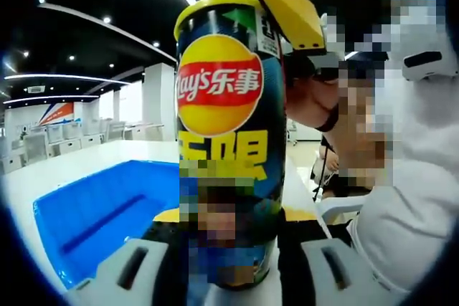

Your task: Open the lid of the chip container on the table, take out the chips, place them into the box in front of the container, and close the lid

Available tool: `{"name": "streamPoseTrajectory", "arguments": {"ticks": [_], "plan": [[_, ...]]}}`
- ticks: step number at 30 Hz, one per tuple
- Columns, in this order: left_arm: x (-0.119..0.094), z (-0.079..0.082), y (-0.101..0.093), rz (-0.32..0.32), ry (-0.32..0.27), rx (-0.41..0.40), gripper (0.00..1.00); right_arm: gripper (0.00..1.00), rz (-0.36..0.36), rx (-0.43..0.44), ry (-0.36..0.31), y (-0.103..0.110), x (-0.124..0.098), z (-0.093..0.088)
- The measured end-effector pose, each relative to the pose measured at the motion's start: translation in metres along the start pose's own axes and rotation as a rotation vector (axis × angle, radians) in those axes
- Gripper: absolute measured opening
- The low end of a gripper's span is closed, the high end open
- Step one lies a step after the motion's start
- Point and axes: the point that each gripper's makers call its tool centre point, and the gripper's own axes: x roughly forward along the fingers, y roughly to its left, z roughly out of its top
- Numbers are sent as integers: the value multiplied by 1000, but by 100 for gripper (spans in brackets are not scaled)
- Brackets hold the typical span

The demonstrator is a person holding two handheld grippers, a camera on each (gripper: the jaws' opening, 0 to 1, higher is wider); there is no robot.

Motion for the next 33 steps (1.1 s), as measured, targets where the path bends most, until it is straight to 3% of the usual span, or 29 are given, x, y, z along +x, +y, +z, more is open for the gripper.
{"name": "streamPoseTrajectory", "arguments": {"ticks": [11, 33], "plan": [[0, -1, 0, 7, 7, 21, 47, 45, -78, 64, -2, -3, -1, 0], [-2, -2, 1, 8, 3, 30, 47, 41, -114, 151, 19, -3, -4, 0]]}}
